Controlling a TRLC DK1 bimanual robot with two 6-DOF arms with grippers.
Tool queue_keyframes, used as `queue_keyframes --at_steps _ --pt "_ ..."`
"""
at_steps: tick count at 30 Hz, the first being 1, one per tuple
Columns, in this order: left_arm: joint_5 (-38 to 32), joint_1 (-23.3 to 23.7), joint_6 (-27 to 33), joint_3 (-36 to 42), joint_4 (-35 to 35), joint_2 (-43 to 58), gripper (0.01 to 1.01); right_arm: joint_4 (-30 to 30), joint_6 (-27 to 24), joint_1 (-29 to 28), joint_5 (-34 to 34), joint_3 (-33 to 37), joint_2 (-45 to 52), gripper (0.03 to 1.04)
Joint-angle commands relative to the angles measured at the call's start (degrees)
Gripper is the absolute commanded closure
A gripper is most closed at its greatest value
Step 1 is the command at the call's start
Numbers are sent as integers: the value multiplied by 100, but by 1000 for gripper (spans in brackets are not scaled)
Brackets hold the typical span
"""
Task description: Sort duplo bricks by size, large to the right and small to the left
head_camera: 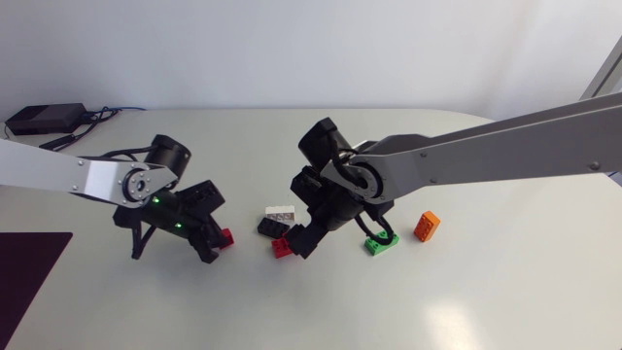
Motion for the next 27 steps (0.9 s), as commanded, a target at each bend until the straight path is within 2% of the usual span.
queue_keyframes --at_steps 1,5,10,15,16,18,21,24,27 --pt "12 420 -151 -210 28 -173 775 -30 231 51 27 35 -45 82" --pt "-120 885 -441 -421 195 -173 774 -206 477 112 27 316 87 84" --pt "-322 1158 -968 -667 564 -138 764 -408 706 218 71 668 316 84" --pt "-322 1325 -1170 -684 555 64 725 -610 890 227 168 949 720 84" --pt "-322 1325 -1170 -720 564 73 649 -663 908 227 185 975 773 84" --pt "-322 1325 -1197 -764 573 64 402 -716 952 209 185 1028 843 84" --pt "-322 1316 -1258 -790 573 46 179 -742 996 192 185 1063 905 84" --pt "-322 1325 -1329 -781 573 46 67 -742 1040 218 177 1063 966 87" --pt "-322 1316 -1399 -799 581 3 59 -751 1066 262 177 1099 1063 110"
